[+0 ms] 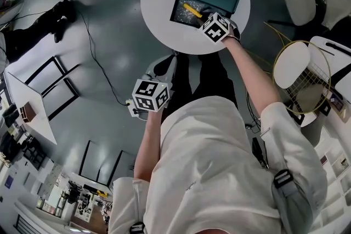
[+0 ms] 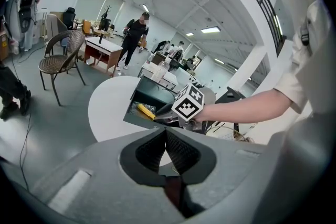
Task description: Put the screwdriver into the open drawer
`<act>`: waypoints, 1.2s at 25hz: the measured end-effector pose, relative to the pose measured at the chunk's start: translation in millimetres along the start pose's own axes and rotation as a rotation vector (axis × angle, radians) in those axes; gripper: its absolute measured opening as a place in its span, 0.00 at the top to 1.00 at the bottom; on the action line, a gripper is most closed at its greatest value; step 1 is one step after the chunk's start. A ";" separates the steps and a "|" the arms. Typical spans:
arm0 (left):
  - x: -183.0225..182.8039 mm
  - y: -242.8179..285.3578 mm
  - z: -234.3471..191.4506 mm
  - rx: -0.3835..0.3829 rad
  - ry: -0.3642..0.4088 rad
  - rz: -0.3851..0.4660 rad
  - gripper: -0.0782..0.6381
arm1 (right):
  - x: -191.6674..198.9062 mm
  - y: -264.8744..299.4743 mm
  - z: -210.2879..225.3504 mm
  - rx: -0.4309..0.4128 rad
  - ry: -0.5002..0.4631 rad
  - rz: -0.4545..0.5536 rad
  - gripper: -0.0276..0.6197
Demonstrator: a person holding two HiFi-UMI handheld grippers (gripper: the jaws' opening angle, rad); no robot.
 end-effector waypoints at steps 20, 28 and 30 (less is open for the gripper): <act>-25.2 -10.8 0.5 0.094 0.111 0.062 0.87 | -8.7 -78.5 -36.1 0.122 0.057 0.093 0.84; -36.7 -12.8 9.1 0.174 0.189 0.084 0.87 | -3.8 -122.5 -66.8 0.211 0.116 0.180 0.87; -40.5 -14.3 11.7 0.201 0.210 0.089 0.87 | -5.6 -136.1 -76.0 0.235 0.139 0.222 0.88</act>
Point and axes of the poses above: the fingertips, and each gripper's own axes: y forward along the fingers, z to its right, x out of its underside, the point moved 5 cm from there along -y, backward along the fingers, and after that the axes turned 8 degrees about -x, right-handed, at the moved point
